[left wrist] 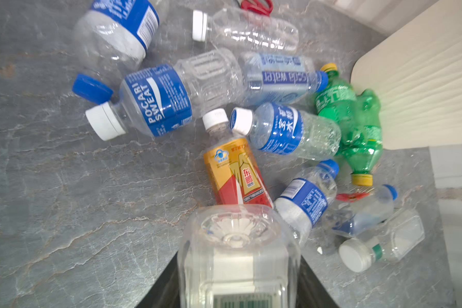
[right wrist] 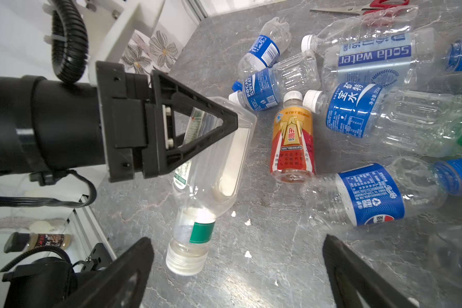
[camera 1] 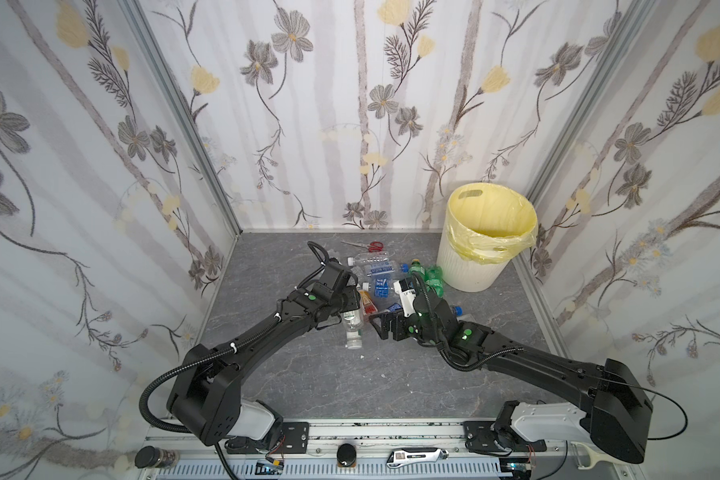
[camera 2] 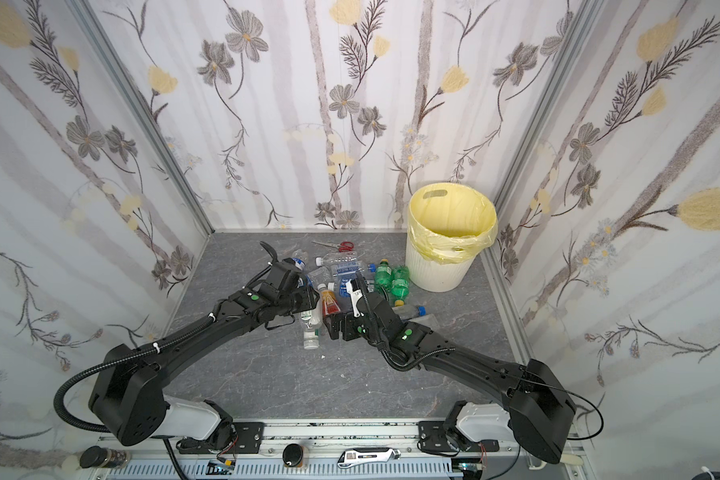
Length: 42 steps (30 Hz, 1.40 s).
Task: Throw the plastic bottles in the bin
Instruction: 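Grasp the clear flat bottle with the left gripper and lift it upright, then grasp the clear flat bottle's top with the right gripper and open the left gripper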
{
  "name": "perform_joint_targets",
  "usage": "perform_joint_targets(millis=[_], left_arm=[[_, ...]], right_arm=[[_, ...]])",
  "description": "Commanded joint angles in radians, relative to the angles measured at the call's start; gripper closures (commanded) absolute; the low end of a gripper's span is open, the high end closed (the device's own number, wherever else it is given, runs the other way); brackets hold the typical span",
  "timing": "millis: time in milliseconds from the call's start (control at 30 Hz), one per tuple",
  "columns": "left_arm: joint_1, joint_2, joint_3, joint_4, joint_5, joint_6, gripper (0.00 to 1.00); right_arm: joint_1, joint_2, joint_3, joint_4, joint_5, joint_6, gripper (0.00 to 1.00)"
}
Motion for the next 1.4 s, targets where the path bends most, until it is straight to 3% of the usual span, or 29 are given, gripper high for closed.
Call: perform_joint_targets(millis=[0, 300, 633, 1100, 1367], left_arm=[[0.010, -0.018, 0.034, 0.016, -0.005, -0.059, 0.52], [0.032, -0.018, 0.126, 0.076, 0.099, -0.157, 0.52], [0.032, -0.036, 0.161, 0.111, 0.143, -0.224, 0.52], [0.029, -0.059, 0.116, 0.192, 0.163, -0.307, 0.53], [0.030, -0.079, 0.109, 0.214, 0.161, -0.308, 0.53]], right_arm=[[0.000, 0.000, 0.020, 0.069, -0.013, 0.044, 0.00], [-0.002, 0.014, 0.077, 0.118, 0.019, 0.044, 0.00], [-0.039, 0.082, 0.149, 0.154, 0.008, 0.037, 0.01], [-0.066, 0.142, 0.187, 0.202, -0.044, 0.049, 0.11], [-0.066, 0.194, 0.183, 0.257, -0.073, 0.084, 0.24]])
